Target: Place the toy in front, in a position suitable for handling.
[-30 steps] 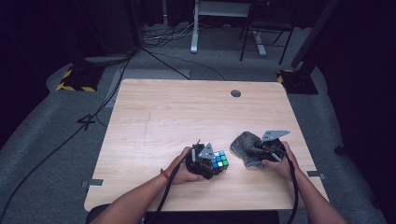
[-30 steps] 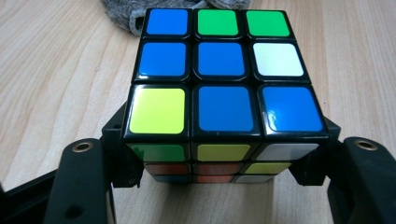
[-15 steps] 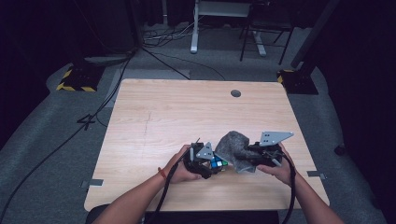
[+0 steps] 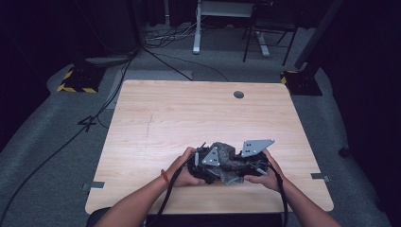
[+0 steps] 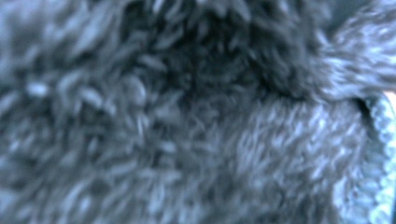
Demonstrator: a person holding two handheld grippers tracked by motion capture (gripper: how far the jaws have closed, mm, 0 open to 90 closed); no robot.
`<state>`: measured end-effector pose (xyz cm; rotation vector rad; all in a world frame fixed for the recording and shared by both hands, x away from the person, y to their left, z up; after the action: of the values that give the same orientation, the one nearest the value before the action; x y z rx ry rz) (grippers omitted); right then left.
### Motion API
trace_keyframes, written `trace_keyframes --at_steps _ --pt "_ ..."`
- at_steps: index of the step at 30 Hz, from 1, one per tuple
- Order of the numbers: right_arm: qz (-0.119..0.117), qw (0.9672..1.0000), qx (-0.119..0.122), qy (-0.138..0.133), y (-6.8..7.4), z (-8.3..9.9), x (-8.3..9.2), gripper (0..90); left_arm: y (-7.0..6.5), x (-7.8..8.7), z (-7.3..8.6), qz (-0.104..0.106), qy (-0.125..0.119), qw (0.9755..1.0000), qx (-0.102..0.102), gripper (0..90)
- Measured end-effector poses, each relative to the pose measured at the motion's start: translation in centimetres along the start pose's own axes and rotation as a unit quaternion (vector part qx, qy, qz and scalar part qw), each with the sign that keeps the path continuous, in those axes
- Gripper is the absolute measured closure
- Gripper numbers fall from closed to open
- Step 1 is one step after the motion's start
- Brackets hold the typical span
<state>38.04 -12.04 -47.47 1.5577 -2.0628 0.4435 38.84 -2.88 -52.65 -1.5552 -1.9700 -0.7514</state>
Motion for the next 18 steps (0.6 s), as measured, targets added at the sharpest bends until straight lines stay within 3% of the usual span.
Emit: trace_keyframes --at_steps 14,18 --pt "0.053 0.9983 -0.025 0.002 -2.7 1.4 1.9 68.0 0.5 1.2 0.4 -0.001 -0.008 0.9999 0.01 34.0" --pt "0.053 0.998 -0.033 -0.008 -3.1 1.5 2.2 68.0 0.8 2.0 0.2 0.001 -0.019 0.9997 0.012 34.0"
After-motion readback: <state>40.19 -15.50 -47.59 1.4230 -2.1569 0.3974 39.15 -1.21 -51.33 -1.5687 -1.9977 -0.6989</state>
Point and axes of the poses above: each handheld gripper's, and its own axes: x roughly backward along the jaws, z roughly out of its underside, y roughly to its left, the point moved 8 cm from there along -x, roughly forward along the jaws
